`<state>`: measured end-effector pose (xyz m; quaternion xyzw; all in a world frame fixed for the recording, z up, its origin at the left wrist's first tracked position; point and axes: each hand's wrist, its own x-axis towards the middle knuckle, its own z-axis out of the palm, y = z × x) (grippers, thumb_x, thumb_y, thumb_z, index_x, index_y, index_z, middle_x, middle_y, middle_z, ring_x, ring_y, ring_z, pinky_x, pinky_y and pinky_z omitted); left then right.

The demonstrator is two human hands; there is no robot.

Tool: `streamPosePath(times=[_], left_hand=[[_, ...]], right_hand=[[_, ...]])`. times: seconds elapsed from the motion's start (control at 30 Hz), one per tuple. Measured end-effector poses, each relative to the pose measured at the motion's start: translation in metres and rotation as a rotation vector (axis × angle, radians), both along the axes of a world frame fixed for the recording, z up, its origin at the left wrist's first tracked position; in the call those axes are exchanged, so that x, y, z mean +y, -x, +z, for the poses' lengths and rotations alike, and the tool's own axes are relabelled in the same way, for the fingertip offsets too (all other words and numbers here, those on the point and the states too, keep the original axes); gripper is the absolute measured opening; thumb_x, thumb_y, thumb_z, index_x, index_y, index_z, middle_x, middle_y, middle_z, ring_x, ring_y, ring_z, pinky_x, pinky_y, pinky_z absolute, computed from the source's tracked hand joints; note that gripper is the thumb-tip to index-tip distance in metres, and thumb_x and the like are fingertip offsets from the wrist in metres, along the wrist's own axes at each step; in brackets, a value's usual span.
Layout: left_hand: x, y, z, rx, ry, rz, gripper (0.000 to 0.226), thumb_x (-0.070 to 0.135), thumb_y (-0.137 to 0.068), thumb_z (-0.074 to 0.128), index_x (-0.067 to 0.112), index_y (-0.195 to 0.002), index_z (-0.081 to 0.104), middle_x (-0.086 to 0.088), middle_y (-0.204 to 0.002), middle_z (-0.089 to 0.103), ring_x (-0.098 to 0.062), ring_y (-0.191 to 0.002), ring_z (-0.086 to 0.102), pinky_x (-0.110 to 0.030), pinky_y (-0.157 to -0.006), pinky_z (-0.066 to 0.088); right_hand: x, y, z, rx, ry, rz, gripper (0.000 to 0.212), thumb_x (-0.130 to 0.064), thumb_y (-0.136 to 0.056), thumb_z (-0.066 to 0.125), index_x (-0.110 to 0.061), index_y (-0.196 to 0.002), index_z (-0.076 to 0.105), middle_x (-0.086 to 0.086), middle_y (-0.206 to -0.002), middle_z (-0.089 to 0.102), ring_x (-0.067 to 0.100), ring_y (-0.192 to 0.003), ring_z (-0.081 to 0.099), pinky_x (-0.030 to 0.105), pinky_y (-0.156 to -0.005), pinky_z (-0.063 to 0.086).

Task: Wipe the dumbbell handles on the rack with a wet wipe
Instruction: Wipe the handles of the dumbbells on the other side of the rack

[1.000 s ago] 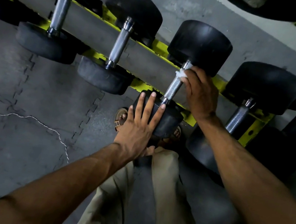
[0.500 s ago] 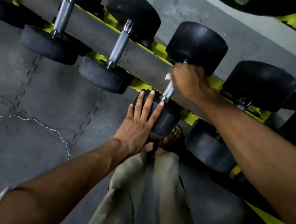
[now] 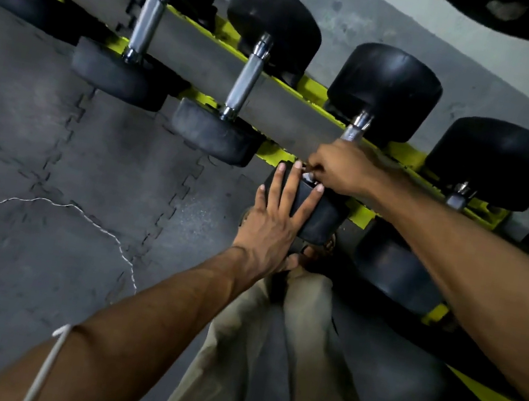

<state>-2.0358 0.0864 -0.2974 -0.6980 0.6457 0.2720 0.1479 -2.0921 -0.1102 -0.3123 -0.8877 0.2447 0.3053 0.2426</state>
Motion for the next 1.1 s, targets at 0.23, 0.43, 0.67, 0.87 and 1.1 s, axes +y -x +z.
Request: streamPosePath(times=[0.23,0.43,0.67,0.87,1.1], left_hand=[[0.002,-0.006,0.001,-0.007,-0.024,-0.002,0.142,0.068,-0.075,0.074,0.019,-0.161,-0.027,-0.035,-0.162,-0.032,-0.054,-0.153,-0.021,-0.068,-0.122,0.023],[0.002,-0.003,0.0,0.003,-0.017,-0.005,0.138,0.067,-0.077,0.074,0.024,-0.162,-0.026,-0.033,-0.162,-0.032,-0.055,-0.153,-0.022,-0.069,-0.121,0.024],[0.002,-0.013,0.001,0.029,0.013,-0.04,0.144,0.068,-0.07,0.079,0.029,-0.163,-0.024,-0.034,-0.162,-0.032,-0.057,-0.152,-0.02,-0.071,-0.117,0.028],[0.005,-0.016,-0.003,-0.002,0.058,-0.074,0.151,0.069,-0.067,0.082,0.027,-0.161,-0.028,-0.035,-0.164,-0.026,-0.058,-0.153,-0.014,-0.069,-0.118,0.031],[0.007,-0.018,-0.002,0.014,0.064,-0.089,0.146,0.067,-0.069,0.08,0.028,-0.162,-0.026,-0.034,-0.164,-0.027,-0.056,-0.154,-0.015,-0.066,-0.121,0.029]], right_hand=[[0.001,-0.066,0.002,0.425,-0.132,0.122,0.026,-0.021,-0.097,0.051,-0.009,-0.074,0.053,0.014,-0.103,0.063,0.032,-0.089,0.06,0.039,-0.085,0.053],[0.005,0.001,-0.005,-0.071,-0.037,-0.055,0.012,-0.025,-0.082,0.062,-0.024,-0.087,0.073,0.006,-0.092,0.071,0.034,-0.088,0.068,0.04,-0.072,0.057],[0.026,0.028,-0.012,-0.428,0.037,-0.41,0.011,-0.017,-0.082,0.068,-0.02,-0.078,0.058,-0.002,-0.089,0.055,0.027,-0.077,0.062,0.04,-0.062,0.052],[0.042,0.037,-0.022,-0.391,0.109,-0.668,0.027,-0.036,-0.081,0.073,-0.02,-0.088,0.052,0.004,-0.083,0.067,0.031,-0.078,0.063,0.039,-0.064,0.051],[0.064,0.05,-0.042,-0.376,-0.074,-1.249,0.009,-0.019,-0.081,0.068,-0.014,-0.088,0.071,0.002,-0.082,0.074,0.014,-0.079,0.07,0.03,-0.073,0.054]])
